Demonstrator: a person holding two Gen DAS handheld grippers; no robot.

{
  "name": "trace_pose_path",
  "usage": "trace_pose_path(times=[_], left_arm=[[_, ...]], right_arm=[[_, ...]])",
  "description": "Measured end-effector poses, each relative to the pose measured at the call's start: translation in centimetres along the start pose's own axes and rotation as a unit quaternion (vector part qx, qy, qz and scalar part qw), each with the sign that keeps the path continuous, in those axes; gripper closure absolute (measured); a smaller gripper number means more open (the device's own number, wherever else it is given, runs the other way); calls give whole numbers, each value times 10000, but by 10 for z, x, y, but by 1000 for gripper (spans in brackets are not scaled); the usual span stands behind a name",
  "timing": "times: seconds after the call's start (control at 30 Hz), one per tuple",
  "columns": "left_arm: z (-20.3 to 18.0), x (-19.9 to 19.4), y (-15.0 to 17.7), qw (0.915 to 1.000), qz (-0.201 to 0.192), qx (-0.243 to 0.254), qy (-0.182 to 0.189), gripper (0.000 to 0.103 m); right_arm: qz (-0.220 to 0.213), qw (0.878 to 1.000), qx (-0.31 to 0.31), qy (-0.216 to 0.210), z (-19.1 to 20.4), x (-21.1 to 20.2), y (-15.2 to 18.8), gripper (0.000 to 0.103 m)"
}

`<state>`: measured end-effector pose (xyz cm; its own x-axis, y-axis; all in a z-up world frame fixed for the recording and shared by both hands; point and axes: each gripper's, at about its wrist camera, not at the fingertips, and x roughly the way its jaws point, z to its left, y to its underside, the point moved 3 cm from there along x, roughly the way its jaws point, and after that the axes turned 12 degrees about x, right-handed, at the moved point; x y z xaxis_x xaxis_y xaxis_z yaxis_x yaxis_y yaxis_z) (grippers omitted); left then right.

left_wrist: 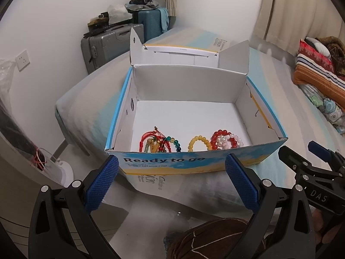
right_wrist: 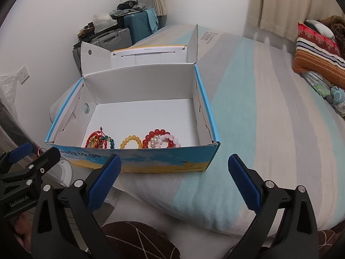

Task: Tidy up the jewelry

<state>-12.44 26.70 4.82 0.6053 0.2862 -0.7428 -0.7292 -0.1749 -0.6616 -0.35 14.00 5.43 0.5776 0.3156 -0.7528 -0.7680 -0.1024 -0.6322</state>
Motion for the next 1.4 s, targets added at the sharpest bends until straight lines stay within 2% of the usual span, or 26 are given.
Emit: trace_pose_path(times=[0.77, 1.1, 1.17, 1.4], left_arm=[[-5, 6, -8, 9997, 145, 93, -154, 6], [-11, 7, -7, 9989, 116, 112, -434, 6], [-13, 5, -7, 9991, 41, 136, -400, 6], [-10, 10, -5, 9996, 256, -49, -144, 6]], right_arm=[[192, 9998, 70, 51, 2, 12, -4, 8], [235, 9997, 52, 64, 3, 14, -3, 8], [240, 9997, 57, 61, 3, 15, -3, 8], [258, 9996, 81, 46, 1, 16, -1, 8]])
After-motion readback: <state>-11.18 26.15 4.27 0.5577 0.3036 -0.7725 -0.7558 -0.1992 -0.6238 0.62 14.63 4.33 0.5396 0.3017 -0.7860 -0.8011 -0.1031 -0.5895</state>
